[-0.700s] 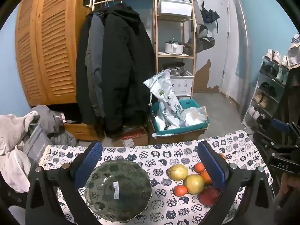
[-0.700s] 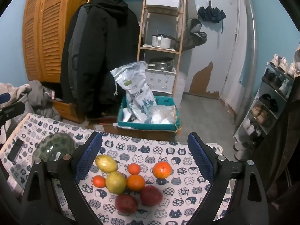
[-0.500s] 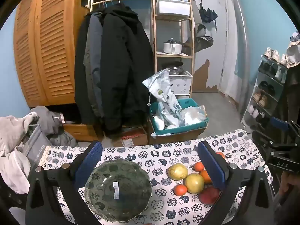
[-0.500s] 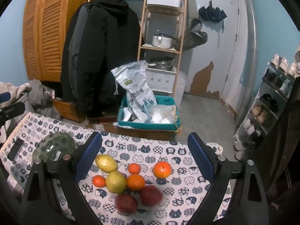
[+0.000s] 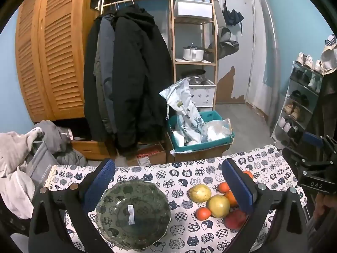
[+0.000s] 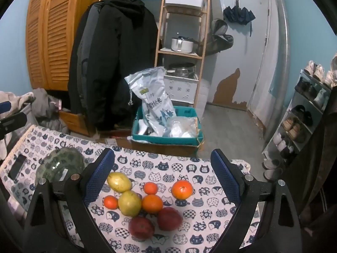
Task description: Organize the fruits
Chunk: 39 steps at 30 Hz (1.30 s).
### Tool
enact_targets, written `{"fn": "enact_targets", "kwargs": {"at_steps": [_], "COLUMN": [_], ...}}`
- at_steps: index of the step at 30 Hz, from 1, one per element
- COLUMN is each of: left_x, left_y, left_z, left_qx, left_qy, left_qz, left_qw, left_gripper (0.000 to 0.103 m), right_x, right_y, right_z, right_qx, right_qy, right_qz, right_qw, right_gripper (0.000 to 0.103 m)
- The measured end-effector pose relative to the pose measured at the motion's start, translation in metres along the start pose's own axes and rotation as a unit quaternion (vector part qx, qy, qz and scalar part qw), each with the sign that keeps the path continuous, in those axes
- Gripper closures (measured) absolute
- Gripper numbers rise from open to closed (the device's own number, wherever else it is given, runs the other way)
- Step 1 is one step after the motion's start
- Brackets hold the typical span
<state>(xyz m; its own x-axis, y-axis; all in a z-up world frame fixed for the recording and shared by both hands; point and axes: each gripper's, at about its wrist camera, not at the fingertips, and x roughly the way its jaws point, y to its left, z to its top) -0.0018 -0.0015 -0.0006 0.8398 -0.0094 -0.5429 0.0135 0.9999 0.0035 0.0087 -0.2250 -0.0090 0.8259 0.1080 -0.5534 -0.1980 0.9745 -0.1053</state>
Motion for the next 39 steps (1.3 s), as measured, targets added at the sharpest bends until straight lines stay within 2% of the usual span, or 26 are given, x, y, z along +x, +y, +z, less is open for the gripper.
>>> {"fn": "enact_targets", "kwargs": {"at_steps": [39], "left_x": [-0.0011], "left_y": [-0.0028], "left_z": [0.0], "left_qx": [-0.002], "left_qy": [0.005], "left_qz": [-0.003], "left_qw": [1.0], "left_gripper": [0.001], "right_x": [0.0007], "right_y": [0.0052], "right_z": [-0.0007], "right_qx": [-0.002], "right_qy": [0.003], "right_qz": [0.0], "right_qw": [1.0], "right_gripper": [0.012]}}
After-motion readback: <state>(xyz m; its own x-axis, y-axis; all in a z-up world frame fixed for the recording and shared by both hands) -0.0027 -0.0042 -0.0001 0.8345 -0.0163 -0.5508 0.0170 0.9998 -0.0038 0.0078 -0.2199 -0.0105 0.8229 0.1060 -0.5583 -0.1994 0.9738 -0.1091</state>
